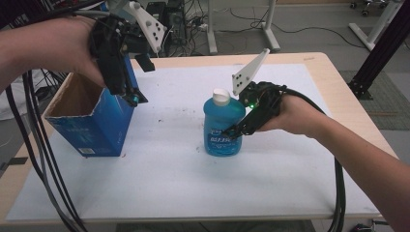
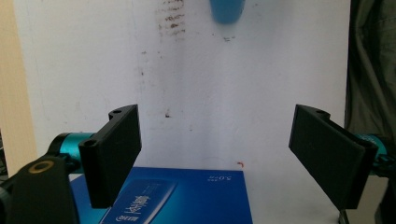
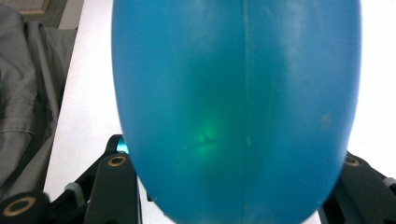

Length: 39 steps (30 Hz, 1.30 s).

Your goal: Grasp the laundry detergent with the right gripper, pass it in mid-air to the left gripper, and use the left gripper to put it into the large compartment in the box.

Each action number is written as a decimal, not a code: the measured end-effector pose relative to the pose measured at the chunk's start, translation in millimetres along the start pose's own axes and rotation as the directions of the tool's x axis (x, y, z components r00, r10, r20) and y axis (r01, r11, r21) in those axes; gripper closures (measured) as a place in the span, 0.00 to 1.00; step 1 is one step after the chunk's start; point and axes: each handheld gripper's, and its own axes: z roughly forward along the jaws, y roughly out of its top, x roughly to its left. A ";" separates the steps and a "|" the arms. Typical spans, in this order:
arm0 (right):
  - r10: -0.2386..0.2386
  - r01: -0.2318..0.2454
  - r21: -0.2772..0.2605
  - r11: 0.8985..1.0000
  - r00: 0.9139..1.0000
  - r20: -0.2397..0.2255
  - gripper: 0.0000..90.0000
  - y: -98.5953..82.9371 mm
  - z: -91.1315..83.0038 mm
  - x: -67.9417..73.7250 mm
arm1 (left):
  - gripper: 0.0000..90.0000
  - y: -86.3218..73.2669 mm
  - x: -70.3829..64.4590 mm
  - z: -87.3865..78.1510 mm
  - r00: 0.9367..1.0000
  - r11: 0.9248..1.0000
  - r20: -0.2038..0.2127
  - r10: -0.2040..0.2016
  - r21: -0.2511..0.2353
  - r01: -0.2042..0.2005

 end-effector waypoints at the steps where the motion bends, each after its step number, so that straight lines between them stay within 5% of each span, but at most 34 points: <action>1: -0.002 0.002 -0.002 1.000 1.000 -0.001 0.51 0.2 0.1 -0.3 | 0.19 0.2 -0.1 0.2 1.000 1.000 0.001 0.000 -0.002 0.000; 14: -0.009 0.008 -0.022 1.000 1.000 -0.008 0.51 10.8 -8.5 -2.0 | 0.19 7.2 0.2 -7.0 1.000 1.000 0.005 -0.003 -0.028 0.003; 21: -0.035 0.035 -0.007 0.999 0.999 -0.015 0.51 32.6 -18.3 -4.6 | 0.19 18.6 3.5 -19.6 1.000 0.997 0.011 0.001 -0.071 -0.001; 39: -0.080 0.081 0.030 0.996 0.996 -0.029 0.51 87.3 -26.7 -2.8 | 0.19 51.8 10.9 -23.9 0.998 0.996 0.049 0.031 -0.080 -0.027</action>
